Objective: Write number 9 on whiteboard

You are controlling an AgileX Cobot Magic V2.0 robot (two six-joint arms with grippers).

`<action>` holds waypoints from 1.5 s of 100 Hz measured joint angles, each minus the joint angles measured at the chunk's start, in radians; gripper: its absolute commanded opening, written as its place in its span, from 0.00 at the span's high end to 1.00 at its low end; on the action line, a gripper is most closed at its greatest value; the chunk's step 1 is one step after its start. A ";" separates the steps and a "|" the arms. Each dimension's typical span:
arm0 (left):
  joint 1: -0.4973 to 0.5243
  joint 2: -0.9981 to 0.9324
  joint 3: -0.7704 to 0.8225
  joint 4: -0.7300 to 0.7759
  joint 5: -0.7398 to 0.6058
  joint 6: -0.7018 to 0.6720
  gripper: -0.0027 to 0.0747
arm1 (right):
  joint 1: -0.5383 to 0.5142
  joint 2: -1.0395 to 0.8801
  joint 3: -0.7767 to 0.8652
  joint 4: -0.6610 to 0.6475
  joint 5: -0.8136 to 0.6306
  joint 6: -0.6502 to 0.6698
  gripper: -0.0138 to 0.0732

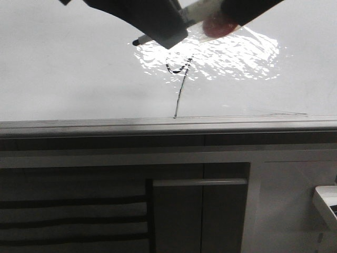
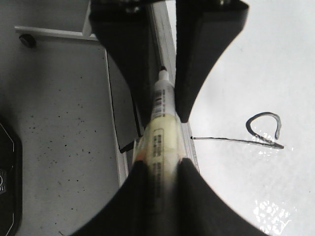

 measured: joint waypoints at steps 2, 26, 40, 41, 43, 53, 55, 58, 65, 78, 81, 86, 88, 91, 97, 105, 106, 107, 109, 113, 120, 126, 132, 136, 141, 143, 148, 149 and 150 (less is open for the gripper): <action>0.000 0.000 0.000 0.000 0.000 0.001 0.86 | 0.000 0.000 0.000 -0.002 0.000 0.000 0.89; 0.000 0.000 0.000 0.002 0.002 0.008 0.87 | 0.000 0.000 0.000 -0.002 0.000 -0.007 0.82; 0.000 0.000 0.000 0.002 0.004 0.008 0.89 | 0.000 0.000 0.000 -0.002 -0.002 -0.007 0.55; -0.002 0.000 0.000 0.002 0.004 0.008 0.89 | 0.000 0.000 0.000 -0.002 -0.002 -0.007 0.55; -0.002 0.000 0.000 0.002 0.004 0.008 0.89 | 0.000 0.000 0.000 -0.002 -0.003 -0.007 0.52; -0.002 0.000 -0.002 0.009 0.004 -0.003 0.89 | -0.007 -0.004 0.000 -0.004 -0.001 0.005 0.44; -0.002 0.000 -0.002 0.018 0.002 -0.011 0.89 | -0.010 -0.007 0.000 -0.006 0.001 0.009 0.44; -0.002 0.000 -0.004 0.032 0.000 -0.024 0.89 | -0.019 -0.016 0.000 -0.007 0.003 0.016 0.45; -0.002 0.000 -0.005 0.095 -0.002 -0.086 0.89 | -0.046 -0.050 0.000 -0.022 0.003 0.047 0.45; -0.002 -0.016 -0.005 0.307 -0.002 -0.332 0.89 | -0.126 -0.154 0.000 -0.040 0.019 0.138 0.45; -0.002 -0.023 -0.005 0.362 0.000 -0.411 0.89 | -0.151 -0.176 0.000 -0.040 0.027 0.154 0.45; 0.009 -0.035 -0.005 0.455 0.010 -0.563 0.89 | -0.185 -0.210 0.000 -0.041 0.044 0.177 0.45; 0.013 -0.041 -0.005 0.491 0.016 -0.632 0.89 | -0.198 -0.223 0.000 -0.043 0.052 0.185 0.45; 0.028 -0.052 -0.005 0.545 0.027 -0.723 0.89 | -0.215 -0.241 0.000 -0.043 0.065 0.195 0.45; 0.065 -0.072 0.016 0.614 0.043 -0.905 0.89 | -0.245 -0.265 0.000 -0.045 0.091 0.203 0.45; 0.144 -0.111 0.073 0.671 0.038 -1.065 0.89 | -0.278 -0.282 -0.002 -0.045 0.110 0.207 0.45; 0.152 -0.115 0.087 0.673 0.033 -1.087 0.89 | -0.279 -0.284 -0.002 -0.045 0.112 0.207 0.45; 0.166 -0.118 0.094 0.675 0.030 -1.098 0.89 | -0.281 -0.284 -0.002 -0.045 0.115 0.207 0.45; 0.181 -0.129 0.117 0.679 0.020 -1.128 0.89 | -0.288 -0.284 -0.002 -0.045 0.118 0.207 0.45; 0.226 -0.151 0.166 0.686 -0.012 -1.184 0.89 | -0.293 -0.284 -0.002 -0.045 0.126 0.209 0.45; 0.299 -0.186 0.248 0.688 -0.087 -1.267 0.89 | -0.297 -0.284 -0.002 -0.045 0.136 0.211 0.45; 0.358 -0.214 0.311 0.690 -0.162 -1.327 0.89 | -0.297 -0.284 -0.002 -0.045 0.140 0.211 0.45; 0.405 -0.230 0.373 0.690 -0.253 -1.392 0.89 | -0.297 -0.284 -0.002 -0.047 0.142 0.211 0.45; 0.436 -0.233 0.404 0.690 -0.302 -1.427 0.89 | -0.297 -0.284 -0.002 -0.047 0.142 0.211 0.45; 0.467 -0.233 0.451 0.690 -0.382 -1.462 0.89 | -0.297 -0.284 -0.002 -0.047 0.142 0.213 0.45; 0.478 -0.231 0.461 0.690 -0.401 -1.474 0.89 | -0.297 -0.284 -0.002 -0.047 0.142 0.213 0.45; 0.498 -0.225 0.496 0.682 -0.472 -1.491 0.89 | -0.297 -0.284 -0.002 -0.047 0.144 0.215 0.45; 0.502 -0.225 0.500 0.679 -0.480 -1.493 0.89 | -0.297 -0.284 -0.002 -0.047 0.144 0.215 0.45; 0.504 -0.223 0.503 0.676 -0.489 -1.496 0.89 | -0.297 -0.284 -0.002 -0.047 0.144 0.215 0.45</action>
